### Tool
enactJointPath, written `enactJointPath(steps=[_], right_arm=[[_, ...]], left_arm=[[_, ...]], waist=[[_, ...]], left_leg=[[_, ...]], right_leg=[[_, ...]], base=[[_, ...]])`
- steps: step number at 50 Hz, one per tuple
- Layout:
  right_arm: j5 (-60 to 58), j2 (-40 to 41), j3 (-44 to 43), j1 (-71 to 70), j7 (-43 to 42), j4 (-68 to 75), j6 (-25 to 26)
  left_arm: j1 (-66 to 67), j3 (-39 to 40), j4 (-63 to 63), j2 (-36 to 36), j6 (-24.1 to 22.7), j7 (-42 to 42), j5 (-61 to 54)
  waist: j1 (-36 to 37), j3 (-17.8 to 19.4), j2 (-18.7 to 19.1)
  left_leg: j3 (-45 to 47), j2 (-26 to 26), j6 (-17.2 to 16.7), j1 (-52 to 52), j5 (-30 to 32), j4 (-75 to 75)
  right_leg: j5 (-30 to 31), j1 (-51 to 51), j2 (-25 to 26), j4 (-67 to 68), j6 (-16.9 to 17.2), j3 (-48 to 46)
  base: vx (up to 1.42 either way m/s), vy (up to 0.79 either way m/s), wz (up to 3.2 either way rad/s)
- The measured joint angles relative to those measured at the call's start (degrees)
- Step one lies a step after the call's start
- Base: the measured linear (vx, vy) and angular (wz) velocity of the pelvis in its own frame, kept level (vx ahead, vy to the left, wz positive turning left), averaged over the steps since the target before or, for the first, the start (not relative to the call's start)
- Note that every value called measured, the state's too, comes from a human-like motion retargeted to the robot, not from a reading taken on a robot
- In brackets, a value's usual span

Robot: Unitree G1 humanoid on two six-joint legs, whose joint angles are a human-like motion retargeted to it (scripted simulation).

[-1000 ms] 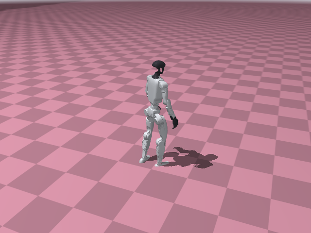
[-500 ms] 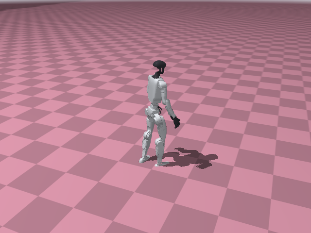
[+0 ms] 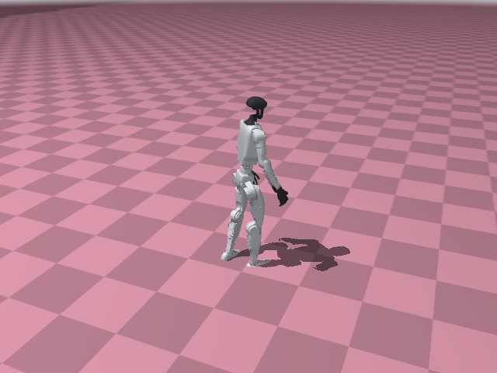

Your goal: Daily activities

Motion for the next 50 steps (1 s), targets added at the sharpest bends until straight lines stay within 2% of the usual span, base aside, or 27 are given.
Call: enactJointPath(steps=[10, 13, 16, 18, 20, 23, 27, 34, 39, 45, 48, 50], right_arm=[[0.6, 0.0, 0.2, 0.8, 1.4, 0.6, 0.1], [1.6, 0.7, 0.1, 1.6, 2.0, 0.3, -0.1], [2.9, 1.6, -0.2, 2.0, 2.5, -0.7, -0.4], [4.1, 1.9, -0.8, 1.4, 2.8, -1.9, -0.7], [5.4, 2.0, -1.4, 0.4, 2.7, -3.2, -0.9], [8.2, 1.8, -2.8, -1.2, 2.1, -5.2, -1.4], [13.1, 1.5, -4.6, -3.4, 0.2, -8.1, -2.3], [22.5, 0.8, -7.0, -7.3, -3.8, -12.7, -4.3], [28.2, 0.5, -7.7, -9.5, -5.5, -14.3, -5.6], [34.8, 0.8, -7.1, -11.6, -6.2, -13.8, -6.9], [37.9, 1.3, -6.4, -12.5, -6.2, -13.2, -7.4], [40.2, 1.7, -5.9, -12.9, -6.1, -12.8, -7.7]], left_arm=[[-2.5, 1.3, 0.4, -1.2, -0.7, 0.2, -3.2], [-5.3, 1.9, 0.5, -0.8, -0.8, 0.6, -4.8], [-8.0, 2.2, 1.2, -0.4, -0.8, 0.9, -6.5], [-9.8, 2.2, 2.2, -0.1, -0.8, 1.1, -7.8], [-11.4, 2.3, 3.2, 0.1, -0.8, 1.3, -9.2], [-13.4, 2.1, 4.4, -0.1, -1.0, 1.6, -11.3], [-15.4, 1.6, 5.3, -0.8, -1.6, 2.4, -14.4], [-17.0, -0.8, 4.8, -2.1, -3.9, 3.3, -19.6], [-18.0, -3.1, 3.9, -3.0, -5.2, 3.1, -23.2], [-20.0, -4.8, 3.3, -4.7, -5.9, 3.4, -27.6], [-21.6, -4.8, 2.9, -5.9, -6.3, 4.1, -30.1], [-22.8, -4.6, 2.4, -6.7, -6.6, 4.8, -31.7]], waist=[[0.4, 0.8, -0.5], [0.1, 1.3, -0.9], [-0.3, 2.0, -1.2], [-0.7, 3.0, -1.7], [-0.4, 3.5, -2.0], [-1.7, 3.9, -2.4], [-3.2, 3.9, -2.4], [-3.8, 3.1, -1.5], [-3.1, 2.3, -0.9], [-2.8, 2.2, 0.2], [-2.6, 2.9, 0.9], [-2.2, 3.7, 2.0]], left_leg=[[0.5, -0.5, 0.8, 0.3, -1.4, 2.5], [0.4, -0.8, 1.0, 0.7, -2.0, 3.1], [0.5, -1.0, 1.1, 1.2, -2.7, 3.7], [0.7, -1.6, 0.9, 2.0, -3.4, 3.8], [2.3, -1.9, 0.5, 2.4, -3.9, 3.4], [2.0, -2.7, 0.0, 2.8, -3.7, 1.9], [1.9, -3.1, -1.0, 3.3, -2.9, -0.8], [2.2, -2.7, -3.3, 4.4, -1.1, -3.8], [2.0, -1.6, -5.2, 5.1, -0.7, -3.1], [1.8, 2.5, -7.8, 4.5, 0.1, 3.6], [1.6, 7.7, -10.6, 1.8, 9.5, 10.3], [-3.7, 9.4, -12.4, -1.5, 9.0, 16.1]], right_leg=[[-4.2, -2.0, -0.6, 5.7, -0.1, 1.1], [-7.2, -4.0, -1.0, 11.3, -0.3, 1.1], [-13.9, -6.5, -1.4, 21.9, -1.9, -0.3], [-16.5, -9.5, -4.6, 32.9, -3.4, -4.4], [-15.4, -12.0, -11.8, 42.7, -7.4, -12.7], [-15.1, -16.2, -14.4, 47.6, -7.7, -13.4], [-12.4, -20.3, -15.2, 45.2, -6.3, -13.0], [-3.1, -23.4, -14.1, 30.1, -3.0, -13.5], [1.4, -22.5, -13.5, 23.5, -3.0, -15.6], [-2.1, -19.9, -12.2, 23.2, -5.9, -17.2], [-4.2, -18.0, -10.7, 22.8, -7.6, -17.2], [-4.6, -16.7, -8.4, 22.1, -8.5, -17.0]], base=[[0.04, 0.05, -0.15], [0.02, 0.05, -0.02], [0.0, 0.0, 0.0], [0.02, 0.01, -0.16], [0.04, 0.03, -0.56], [0.06, 0.01, 0.05], [0.1, -0.02, 0.13], [0.14, -0.1, -0.01], [0.18, -0.19, -0.1], [0.21, -0.23, -0.06], [0.21, -0.27, -0.16], [0.14, -0.17, -0.7]])
